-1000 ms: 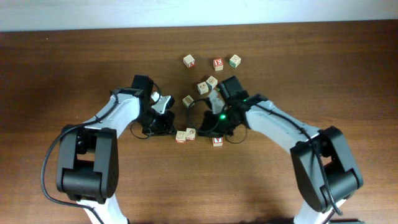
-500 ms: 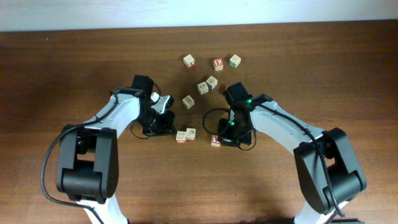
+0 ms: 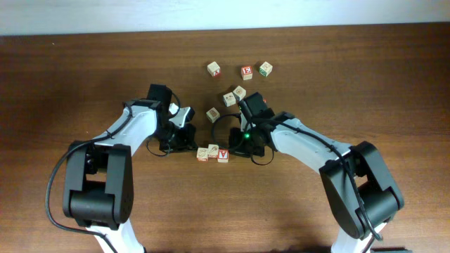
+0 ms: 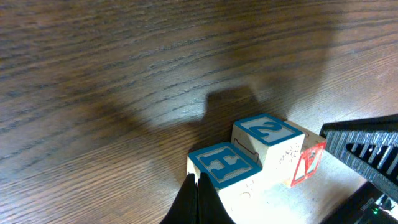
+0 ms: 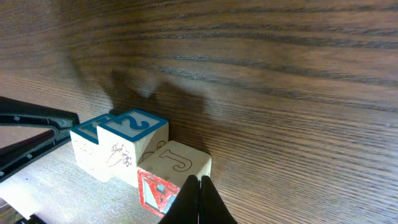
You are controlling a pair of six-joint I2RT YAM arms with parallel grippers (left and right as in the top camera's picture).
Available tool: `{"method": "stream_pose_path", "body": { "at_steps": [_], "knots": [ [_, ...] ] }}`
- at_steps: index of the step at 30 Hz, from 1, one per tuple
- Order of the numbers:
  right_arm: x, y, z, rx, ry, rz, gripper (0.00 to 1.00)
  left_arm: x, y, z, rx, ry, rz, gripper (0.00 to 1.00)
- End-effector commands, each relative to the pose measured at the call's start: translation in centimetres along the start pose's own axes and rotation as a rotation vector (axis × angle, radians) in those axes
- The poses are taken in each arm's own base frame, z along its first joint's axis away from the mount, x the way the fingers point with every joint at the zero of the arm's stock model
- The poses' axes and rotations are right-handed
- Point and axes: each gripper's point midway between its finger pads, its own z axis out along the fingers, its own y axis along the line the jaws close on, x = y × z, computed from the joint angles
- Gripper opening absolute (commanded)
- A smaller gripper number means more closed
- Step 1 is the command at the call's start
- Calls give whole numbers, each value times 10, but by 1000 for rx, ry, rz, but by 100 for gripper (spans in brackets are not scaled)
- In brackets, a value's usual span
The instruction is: Rotate 3 blocks
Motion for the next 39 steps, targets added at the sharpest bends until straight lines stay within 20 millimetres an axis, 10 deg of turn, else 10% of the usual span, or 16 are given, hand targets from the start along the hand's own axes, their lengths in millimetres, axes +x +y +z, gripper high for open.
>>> {"method": "stream_pose_path", "body": {
  "at_steps": [1, 10, 21, 39],
  "knots": [
    [4, 2, 7, -7, 16, 0, 4, 1, -8, 1, 32, -1, 4, 0],
    [-65, 28, -30, -73, -153, -195, 4, -32, 12, -2, -95, -133, 63, 0],
    [-35, 33, 28, -53, -41, -222, 4, -54, 31, -9, -218, -231, 35, 0],
    [-19, 39, 32, -62, 9, -234, 4, -53, 31, -9, -218, -227, 33, 0]
  ]
}}
